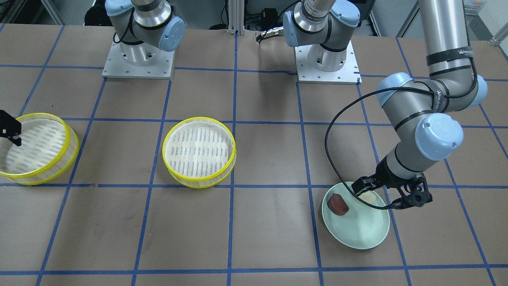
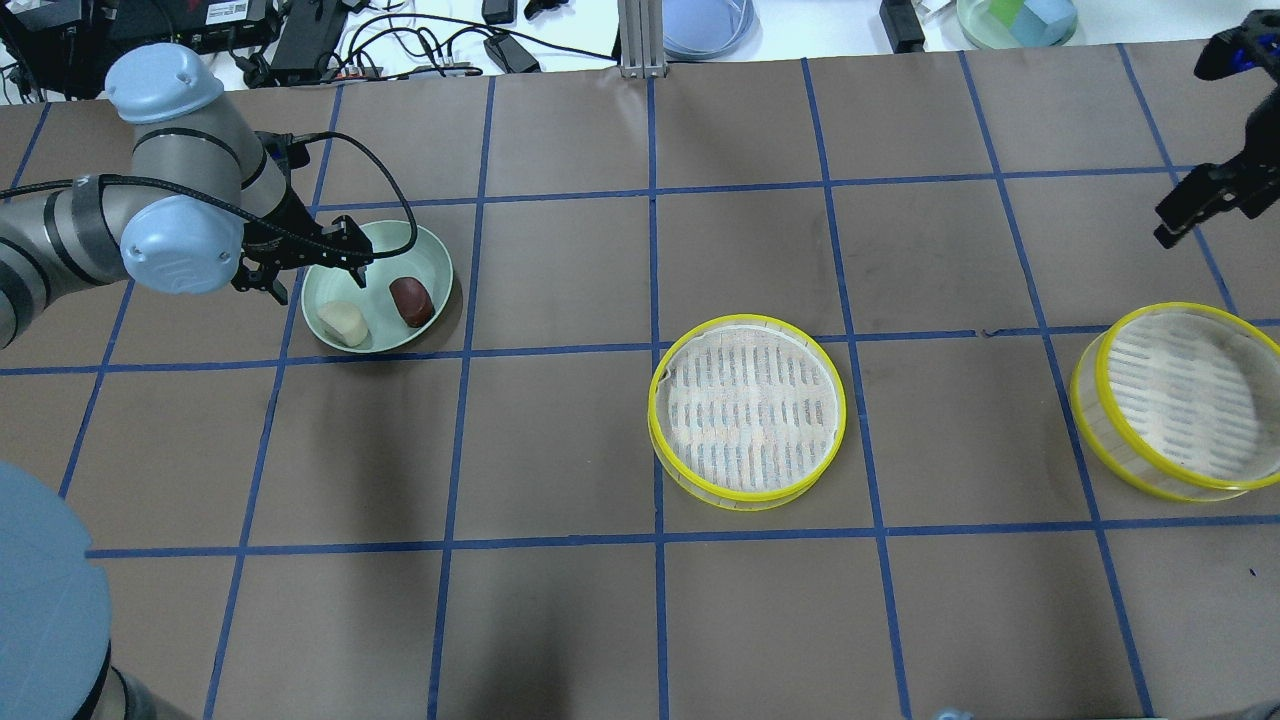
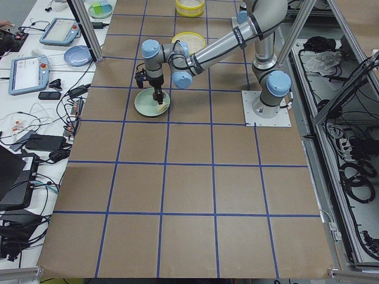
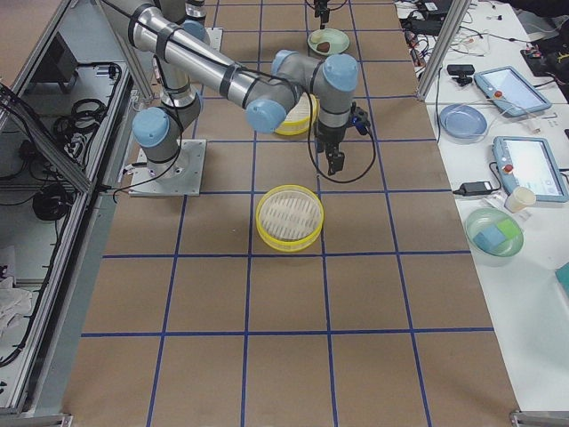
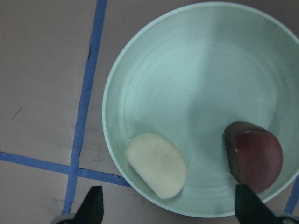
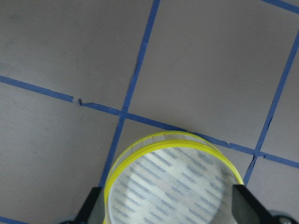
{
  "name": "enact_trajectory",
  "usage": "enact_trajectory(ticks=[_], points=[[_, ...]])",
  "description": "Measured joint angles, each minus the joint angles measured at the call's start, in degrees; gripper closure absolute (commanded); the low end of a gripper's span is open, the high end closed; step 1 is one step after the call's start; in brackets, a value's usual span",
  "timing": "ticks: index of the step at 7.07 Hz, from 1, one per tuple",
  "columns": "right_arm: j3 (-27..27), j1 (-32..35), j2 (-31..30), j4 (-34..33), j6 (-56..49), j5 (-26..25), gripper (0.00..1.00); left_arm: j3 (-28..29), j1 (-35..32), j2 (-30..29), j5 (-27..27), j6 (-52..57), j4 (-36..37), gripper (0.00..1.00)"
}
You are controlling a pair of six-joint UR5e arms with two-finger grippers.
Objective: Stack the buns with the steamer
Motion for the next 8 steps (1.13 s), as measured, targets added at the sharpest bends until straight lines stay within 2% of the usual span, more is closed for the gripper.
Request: enact_trajectory(ticks=[2,3,4,5,6,7,8], points=[[1.04,-6.18,8.11,-8.09,-17.39,0.23,0.05,-0.04,0.28,-2.82,0.07,-0.13,3.05,0.00],[2.56,-8.25,11.60,-13.87,-23.80,0.35,0.11,-0.04,0.34,-4.06,0.03,-0.24,3.86,0.11],[4.18,-9.64,13.65,-17.35,-27.29,0.69,0.39,-0.07,0.36,-4.93,-0.04,-0.38,4.15,0.40],[5.09,-10.26,14.76,-18.72,-29.28,0.80,0.66,-0.11,0.38,-5.40,-0.06,-0.41,4.10,0.62],[5.44,-10.49,15.23,-19.10,-30.27,0.72,0.89,-0.14,0.38,-5.58,-0.03,-0.38,3.92,0.74],[5.51,-10.55,15.16,-19.17,-30.41,0.48,1.00,-0.15,0.38,-5.63,0.01,-0.21,3.86,1.00],[5.50,-10.57,14.99,-19.27,-30.11,0.22,1.00,-0.16,0.38,-5.64,0.00,0.07,3.86,1.00]])
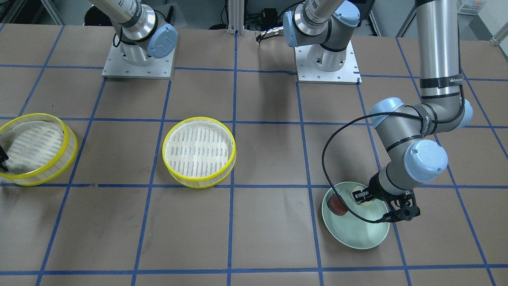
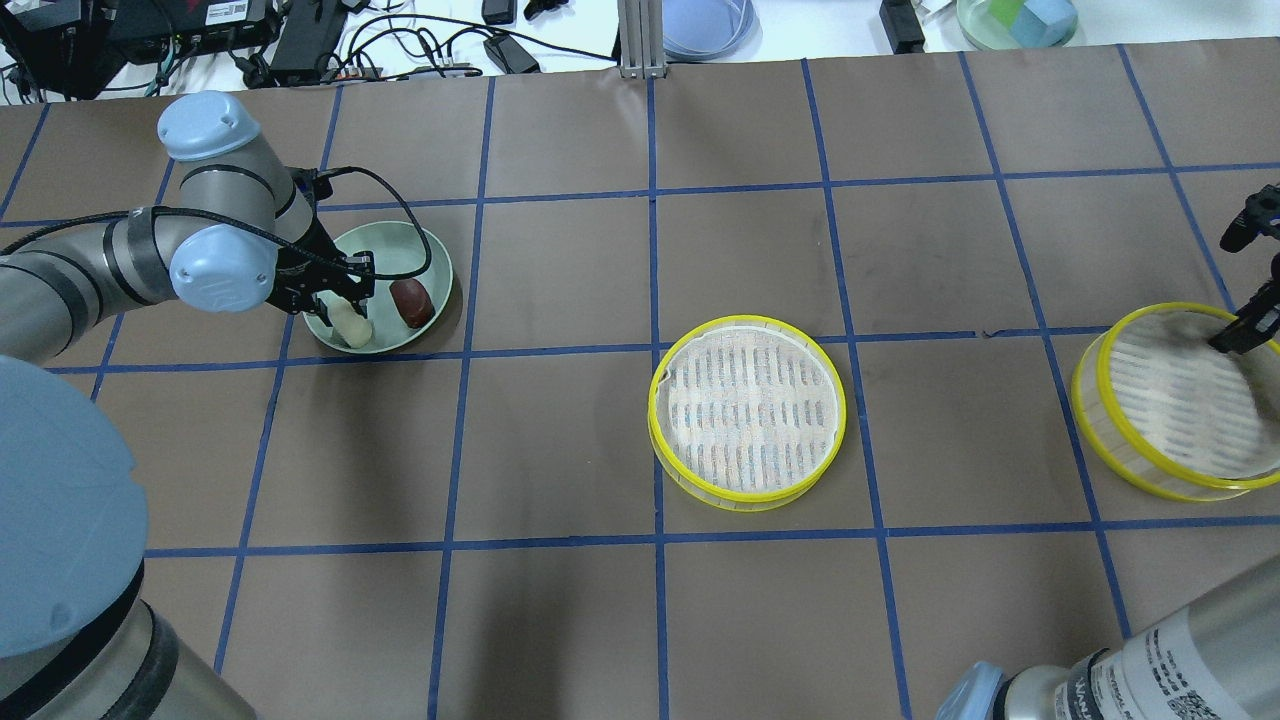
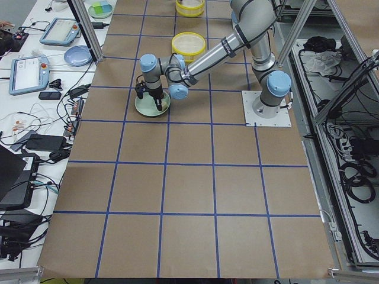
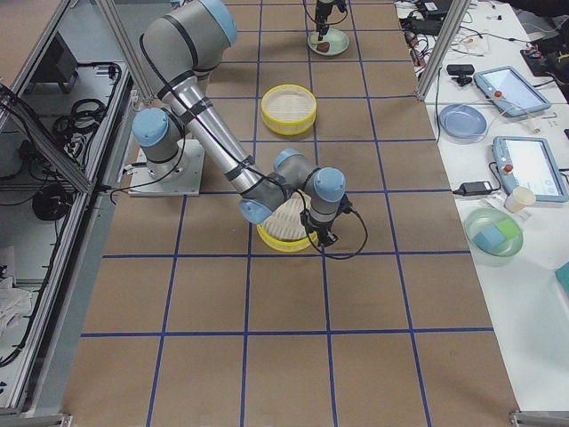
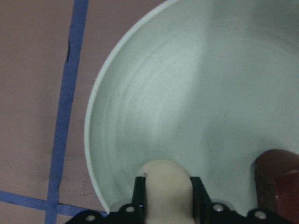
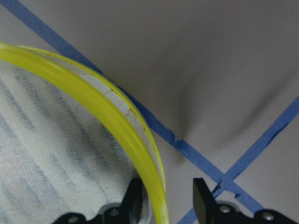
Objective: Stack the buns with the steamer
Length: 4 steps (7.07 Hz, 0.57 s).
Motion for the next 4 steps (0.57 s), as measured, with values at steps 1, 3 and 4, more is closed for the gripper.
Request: enact_trajectory(ticks=[1,3,4], points=[[-0.05,-0.02,-0.32,0.08,0.47,-0.16,1.00,0.01,0.00,0.00,-0.05,0.21,0.01,1.00],[-0.06,0.09,-1.90,0.99,2.31,-0.44,1.00,0.66,-0.70,1.80,-0.38,-0.03,-0.72,1.00],[-0.16,0.40,-3.85,2.23,3.53,-0.45,1.00,1.19,-2.01,3.99,-2.24,-1.37,-2.57,1.00]])
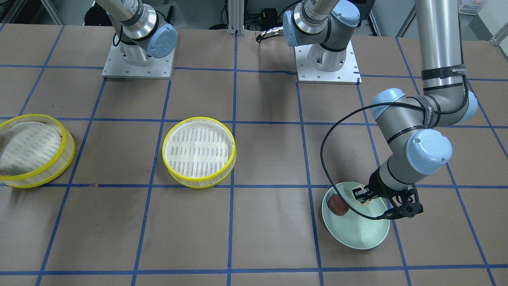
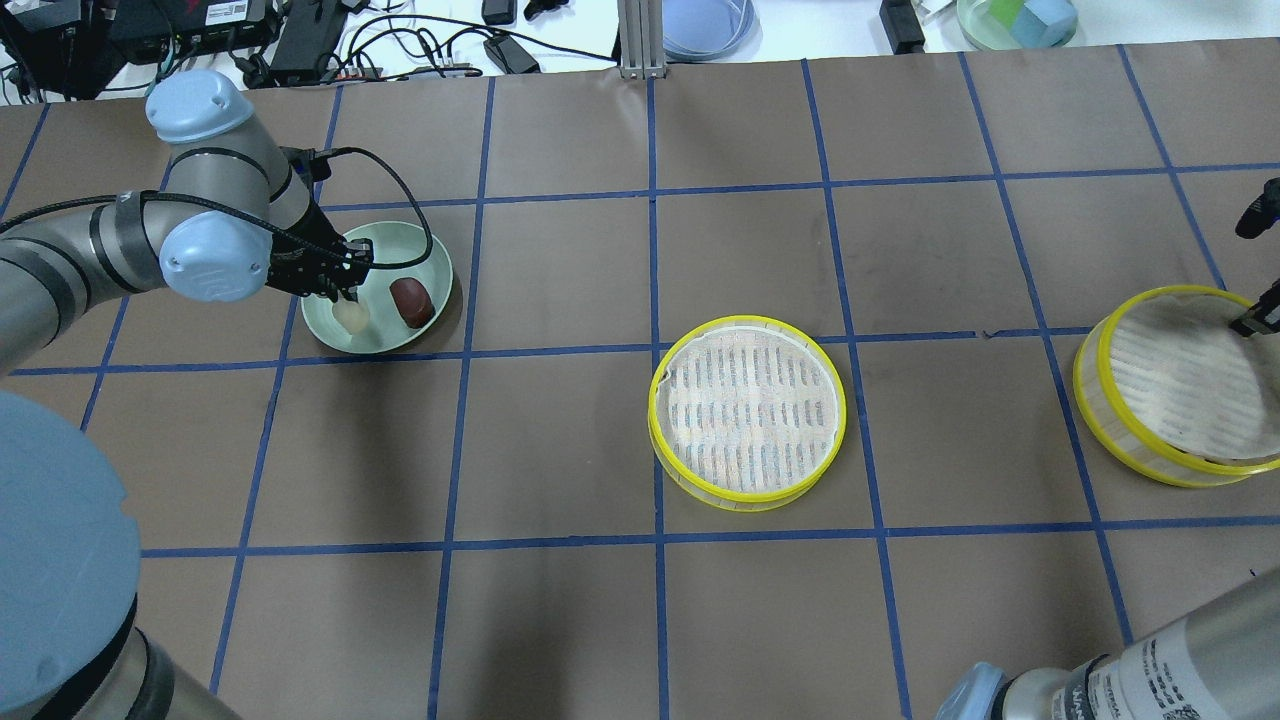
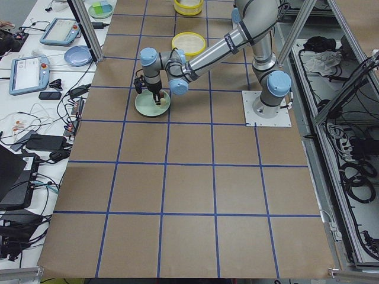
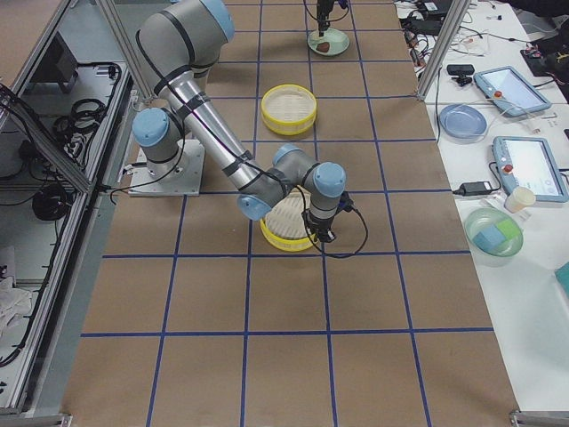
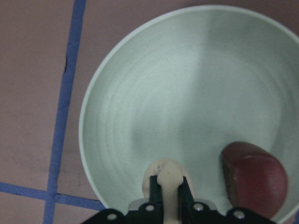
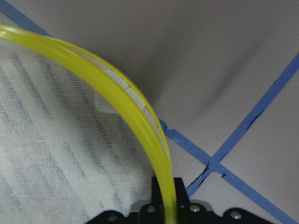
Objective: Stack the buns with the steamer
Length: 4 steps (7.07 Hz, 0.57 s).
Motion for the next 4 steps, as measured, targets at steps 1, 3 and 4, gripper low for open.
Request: enact_trajectory(ticks=[1,3,4], points=[[-0.32,0.78,-2.77,3.20,2.87,0.10,1.00,1.32,-2.89,2.83,-2.10,-3.51,-3.35,1.00],[-0.85,4.37,-9.06,10.64,10.92,0.27,1.00,5.32,-13.10,7.29,-2.40,-14.85,-9.13,1.00],[-0.93,6.81,-12.08,14.02,15.52,0.31,1.00,6.76,-19.76,7.96,-1.33,-22.60,-9.94,1.00]])
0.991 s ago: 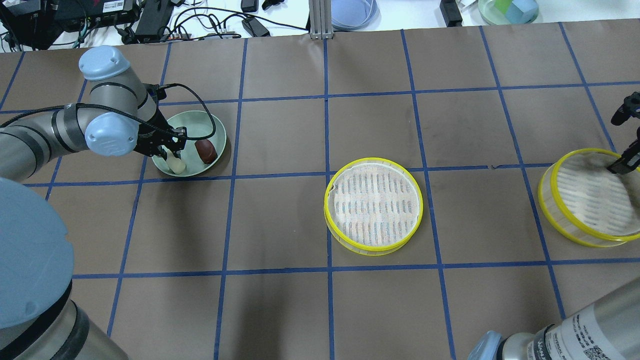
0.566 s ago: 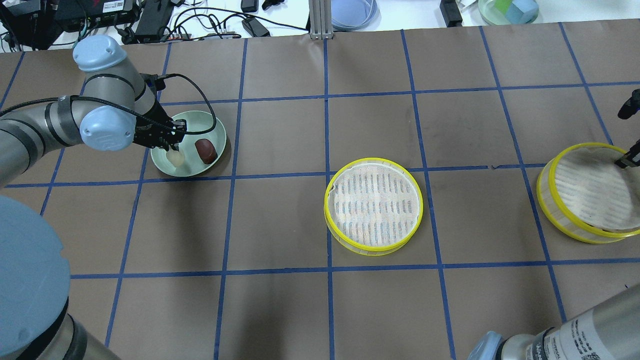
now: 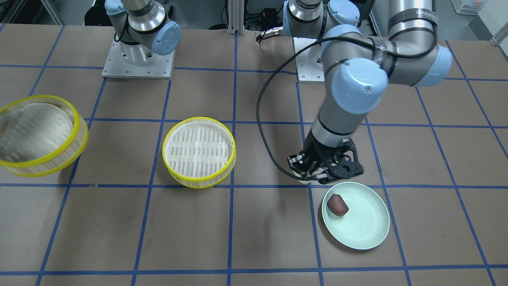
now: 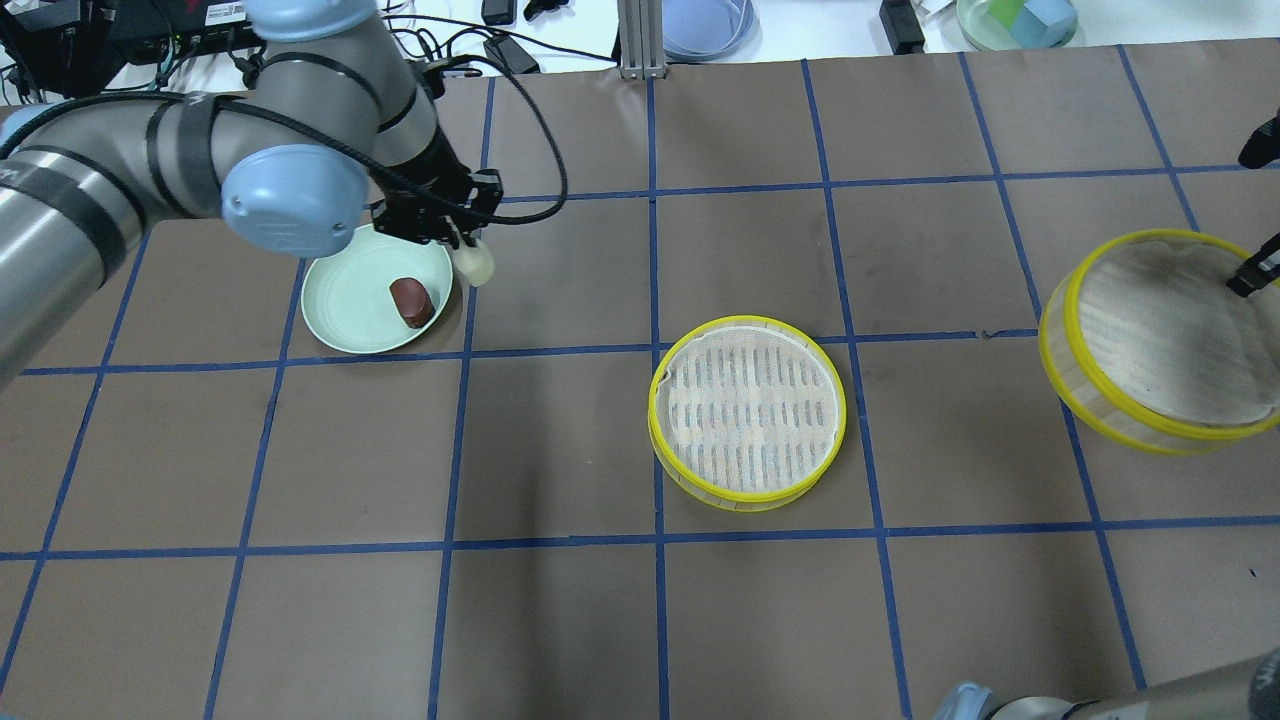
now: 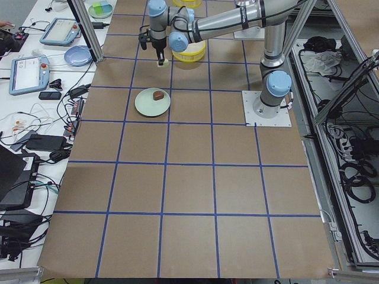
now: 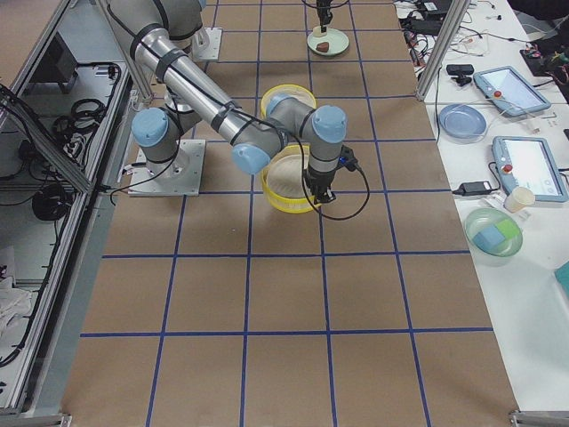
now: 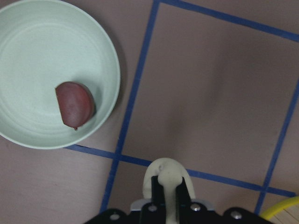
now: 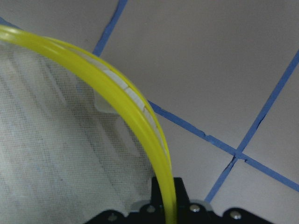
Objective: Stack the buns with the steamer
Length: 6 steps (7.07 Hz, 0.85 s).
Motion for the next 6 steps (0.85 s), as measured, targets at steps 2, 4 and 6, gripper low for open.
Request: enact_trajectory(ticks=[2,4,6], points=[[-0.04,4.42,-4.52,5.39,8.19,-0.04,1.00,1.08,-11.48,-0.82,0.27,-15.51,3.20,1.00],[0.01,7.49,-6.80,8.16,13.96,-0.17,1.00,0.96,-17.41,-2.13,-2.29,-25.04,6.65,1.00],[0.03,8.54,-7.47,9.11,15.71,-0.19,1.00,-0.47,-20.28,-4.57,-4.40,-28.49,8.85,1.00]])
